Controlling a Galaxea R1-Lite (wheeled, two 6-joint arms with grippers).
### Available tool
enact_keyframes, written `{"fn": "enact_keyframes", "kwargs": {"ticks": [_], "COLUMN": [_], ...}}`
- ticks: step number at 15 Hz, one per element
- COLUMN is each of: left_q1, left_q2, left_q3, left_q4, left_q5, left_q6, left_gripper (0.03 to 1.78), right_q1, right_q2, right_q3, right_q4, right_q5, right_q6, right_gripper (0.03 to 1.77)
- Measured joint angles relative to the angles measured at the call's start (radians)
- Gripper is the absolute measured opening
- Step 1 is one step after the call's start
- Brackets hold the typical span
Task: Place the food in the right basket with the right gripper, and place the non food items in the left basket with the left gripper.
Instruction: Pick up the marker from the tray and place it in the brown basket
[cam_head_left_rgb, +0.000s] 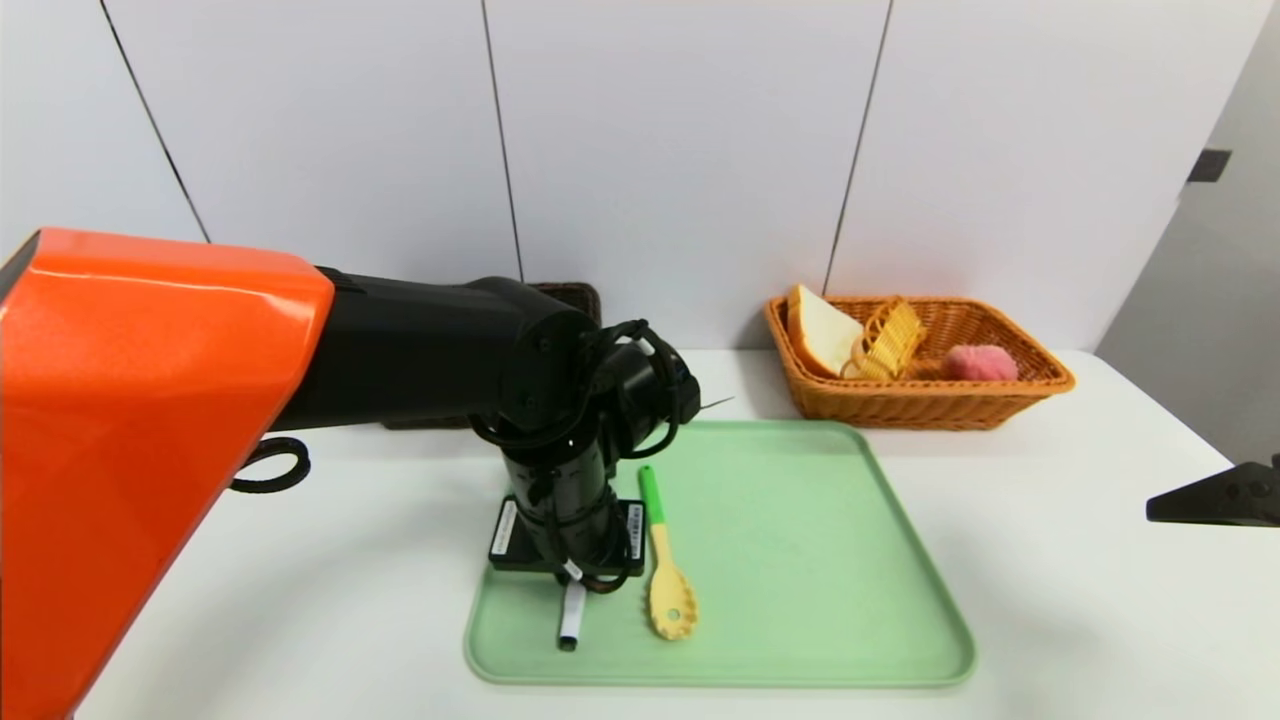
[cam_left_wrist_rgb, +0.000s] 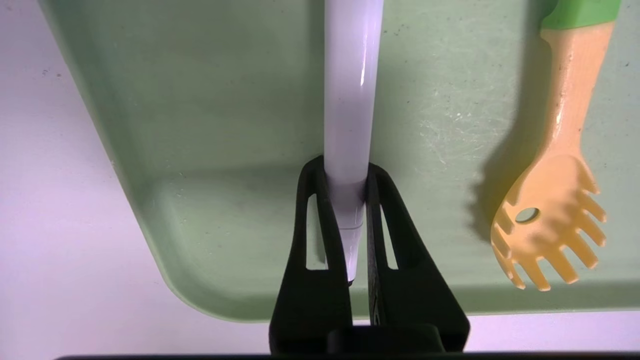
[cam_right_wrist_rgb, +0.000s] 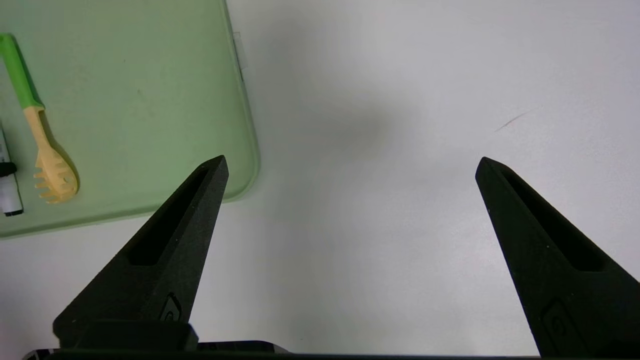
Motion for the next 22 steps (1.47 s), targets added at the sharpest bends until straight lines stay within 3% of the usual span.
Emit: {"fn": "enact_keyframes", "kwargs": {"ticks": [3, 9, 12, 15, 20, 22], "left_q1": [-0.003, -0.046, -0.049, 0.065, 0.360, 0.437], "left_q2": [-0.032, -0.193, -0.289, -0.343, -0.314, -0.273], "left_q3": [-0.016, -0.223, -0.256, -0.256, -0.253, -0.252], "left_q4": [0.001, 0.046, -0.023, -0.111, -0.236, -0.279], "left_q5": [-0.013, -0.183, -0.174, -0.128, -0.123, -0.124], "left_q6": [0.004, 0.016, 0.043, 0.043, 0.050, 0.048], "left_gripper": [0.15, 0.15, 0.15, 0.15, 0.15, 0.15], "right_q1": [0.000, 0.000, 0.000, 0.000, 0.000, 0.001], "right_q2": [0.000, 0.005, 0.006, 0.007, 0.008, 0.009], "right_q3": [0.000, 0.003, 0.019, 0.027, 0.027, 0.027], "right_q4": [0.000, 0.000, -0.003, -0.004, -0.007, -0.012], "right_q5": [0.000, 0.001, 0.000, 0.000, 0.002, 0.003], "right_q6": [0.000, 0.001, 0.001, 0.000, -0.001, -0.002], "right_gripper": [1.71, 1.71, 1.71, 1.71, 1.71, 1.71]}}
